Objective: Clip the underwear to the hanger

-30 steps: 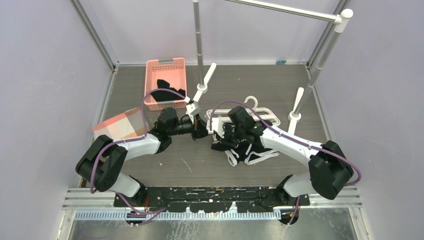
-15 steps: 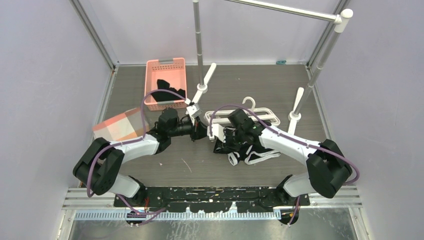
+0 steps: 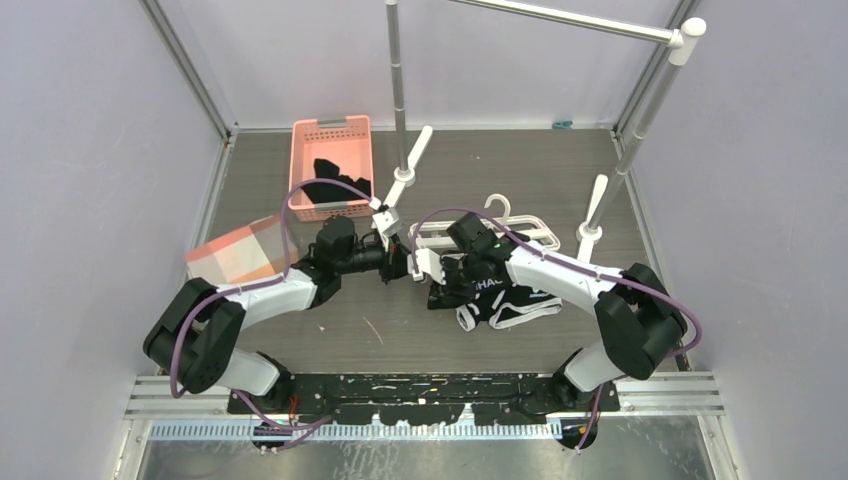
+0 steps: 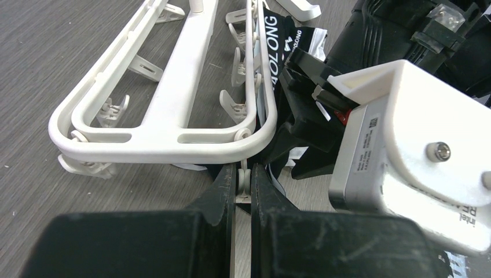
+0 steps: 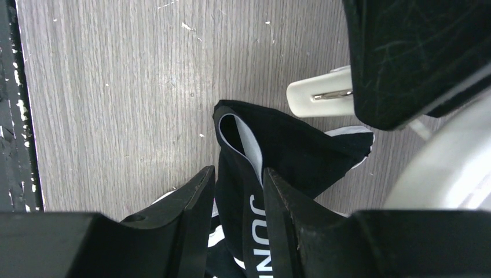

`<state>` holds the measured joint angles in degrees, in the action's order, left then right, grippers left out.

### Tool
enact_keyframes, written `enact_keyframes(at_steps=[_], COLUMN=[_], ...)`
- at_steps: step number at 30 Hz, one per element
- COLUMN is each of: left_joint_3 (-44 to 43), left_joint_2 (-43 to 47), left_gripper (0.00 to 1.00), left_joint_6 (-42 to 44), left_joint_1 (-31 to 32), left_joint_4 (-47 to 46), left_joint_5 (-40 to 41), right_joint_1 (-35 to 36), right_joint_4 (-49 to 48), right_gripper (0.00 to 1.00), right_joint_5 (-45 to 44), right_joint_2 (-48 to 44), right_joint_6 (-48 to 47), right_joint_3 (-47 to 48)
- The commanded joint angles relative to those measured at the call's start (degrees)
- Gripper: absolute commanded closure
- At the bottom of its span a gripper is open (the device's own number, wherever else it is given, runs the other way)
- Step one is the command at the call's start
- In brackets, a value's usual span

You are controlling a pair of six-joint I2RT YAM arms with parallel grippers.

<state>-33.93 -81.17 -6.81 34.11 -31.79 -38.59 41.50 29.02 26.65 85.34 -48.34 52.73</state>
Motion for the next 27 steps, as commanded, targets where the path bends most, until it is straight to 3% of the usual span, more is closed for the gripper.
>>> enact_keyframes(at_steps=[1, 13, 27], left_joint_3=[-2.28, -2.34, -2.49], left_joint_2=[2.51, 3.02, 3.23], left_gripper=[1.00, 1.00, 1.00], left_joint_6=[0.92, 1.80, 2.24], left_joint_1=[0.18, 0.19, 0.17], left_joint_4=[-2.26, -0.84, 0.60], left_joint_5=[0.20, 1.87, 4.17], right_joint_1=[0.08, 0.07, -0.17], right_joint_4=[-1.40, -3.53, -6.69], right_gripper=[0.57, 0.43, 0.38], right_joint_5=[2.24, 2.34, -1.98], right_joint_2=[0.08, -0.28, 2.98], right_joint_6=[-1.48, -2.50, -1.94], right_joint_3=[2.64, 2.09, 2.27])
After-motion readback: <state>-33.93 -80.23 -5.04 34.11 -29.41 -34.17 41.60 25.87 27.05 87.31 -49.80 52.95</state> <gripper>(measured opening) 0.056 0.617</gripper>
